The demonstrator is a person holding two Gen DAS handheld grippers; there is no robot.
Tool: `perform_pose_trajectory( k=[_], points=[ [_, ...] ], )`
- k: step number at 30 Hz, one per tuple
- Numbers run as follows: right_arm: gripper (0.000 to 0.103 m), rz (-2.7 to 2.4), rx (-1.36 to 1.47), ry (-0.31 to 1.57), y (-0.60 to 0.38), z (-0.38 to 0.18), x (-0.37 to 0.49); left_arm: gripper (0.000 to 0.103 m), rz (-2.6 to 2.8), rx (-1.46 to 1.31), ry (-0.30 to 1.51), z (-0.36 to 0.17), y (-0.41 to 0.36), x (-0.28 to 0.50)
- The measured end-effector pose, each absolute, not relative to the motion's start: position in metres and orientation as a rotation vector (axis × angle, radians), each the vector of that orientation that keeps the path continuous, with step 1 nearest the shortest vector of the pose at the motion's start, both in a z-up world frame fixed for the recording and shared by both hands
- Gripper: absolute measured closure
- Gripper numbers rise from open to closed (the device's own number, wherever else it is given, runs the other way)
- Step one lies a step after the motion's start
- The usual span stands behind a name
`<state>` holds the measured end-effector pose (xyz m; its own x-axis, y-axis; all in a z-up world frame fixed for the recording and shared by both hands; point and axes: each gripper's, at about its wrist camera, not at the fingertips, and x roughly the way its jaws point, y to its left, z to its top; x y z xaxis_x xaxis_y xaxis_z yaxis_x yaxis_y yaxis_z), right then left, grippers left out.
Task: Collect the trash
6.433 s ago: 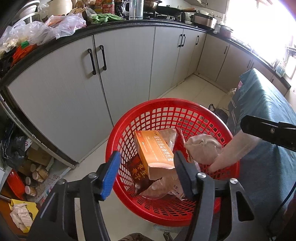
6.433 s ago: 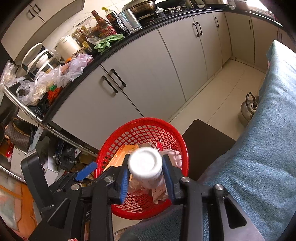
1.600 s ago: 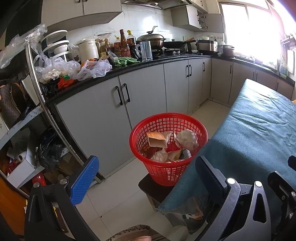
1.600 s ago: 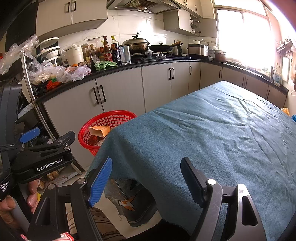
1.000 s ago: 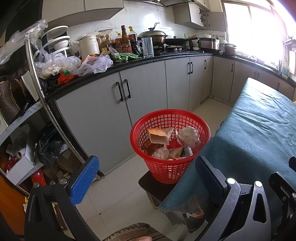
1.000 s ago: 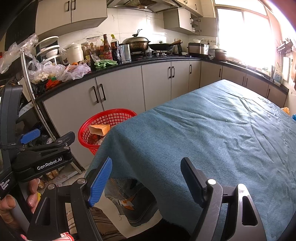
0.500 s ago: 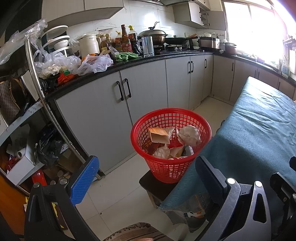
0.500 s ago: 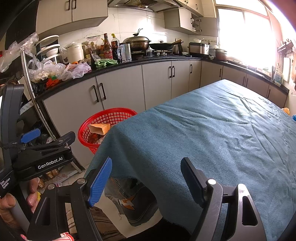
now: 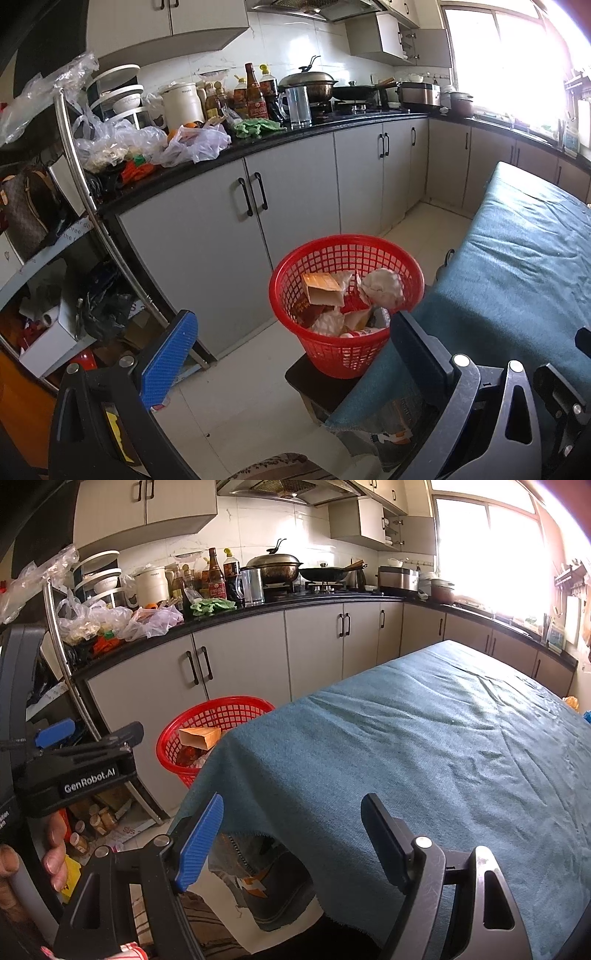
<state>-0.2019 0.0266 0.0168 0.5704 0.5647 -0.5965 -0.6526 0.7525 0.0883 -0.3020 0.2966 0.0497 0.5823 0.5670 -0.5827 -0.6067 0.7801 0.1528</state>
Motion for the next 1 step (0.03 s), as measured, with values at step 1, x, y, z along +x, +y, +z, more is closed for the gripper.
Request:
perform_pose_trajectory(
  k=[1],
  points=[
    [0.022, 0.717, -0.144, 0.646, 0.0251, 0.0171, -0.2009, 0.0, 0.683, -0.065, 0.656, 0.0516, 0.2953, -0.3008]
  ],
)
